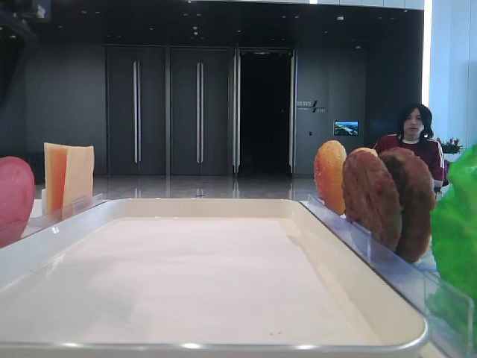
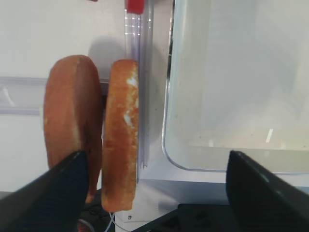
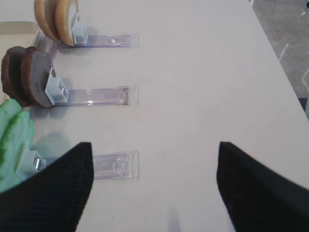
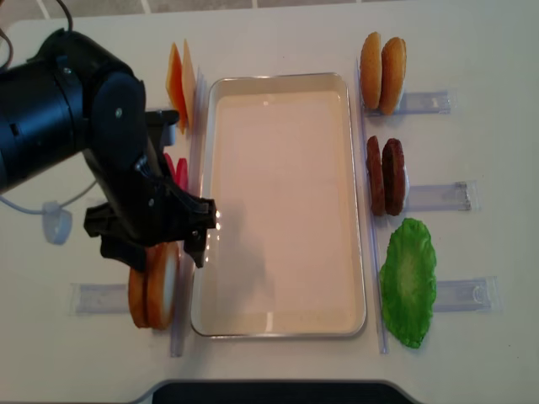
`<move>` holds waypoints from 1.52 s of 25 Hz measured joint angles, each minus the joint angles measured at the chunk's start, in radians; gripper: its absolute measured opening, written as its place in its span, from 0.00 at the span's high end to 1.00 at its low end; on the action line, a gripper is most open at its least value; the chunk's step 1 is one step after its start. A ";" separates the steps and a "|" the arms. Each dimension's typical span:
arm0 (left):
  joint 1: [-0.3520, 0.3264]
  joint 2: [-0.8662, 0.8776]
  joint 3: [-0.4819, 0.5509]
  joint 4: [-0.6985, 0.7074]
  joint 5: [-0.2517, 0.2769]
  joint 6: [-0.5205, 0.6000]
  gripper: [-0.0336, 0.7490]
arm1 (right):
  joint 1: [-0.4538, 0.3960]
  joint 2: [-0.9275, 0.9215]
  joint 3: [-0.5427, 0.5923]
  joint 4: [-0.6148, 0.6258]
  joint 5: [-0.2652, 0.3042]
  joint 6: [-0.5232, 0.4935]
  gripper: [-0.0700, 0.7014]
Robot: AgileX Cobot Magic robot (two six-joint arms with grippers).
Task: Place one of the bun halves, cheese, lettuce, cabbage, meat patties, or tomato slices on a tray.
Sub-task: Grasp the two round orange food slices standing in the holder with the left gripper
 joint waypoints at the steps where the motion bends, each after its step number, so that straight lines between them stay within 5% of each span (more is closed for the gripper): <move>1: 0.000 0.001 0.000 -0.004 -0.002 0.001 0.07 | 0.000 0.000 0.000 0.000 0.000 0.000 0.22; 38: 0.000 0.018 0.040 -0.028 0.001 0.033 0.07 | 0.000 0.000 0.000 0.000 0.000 0.000 0.22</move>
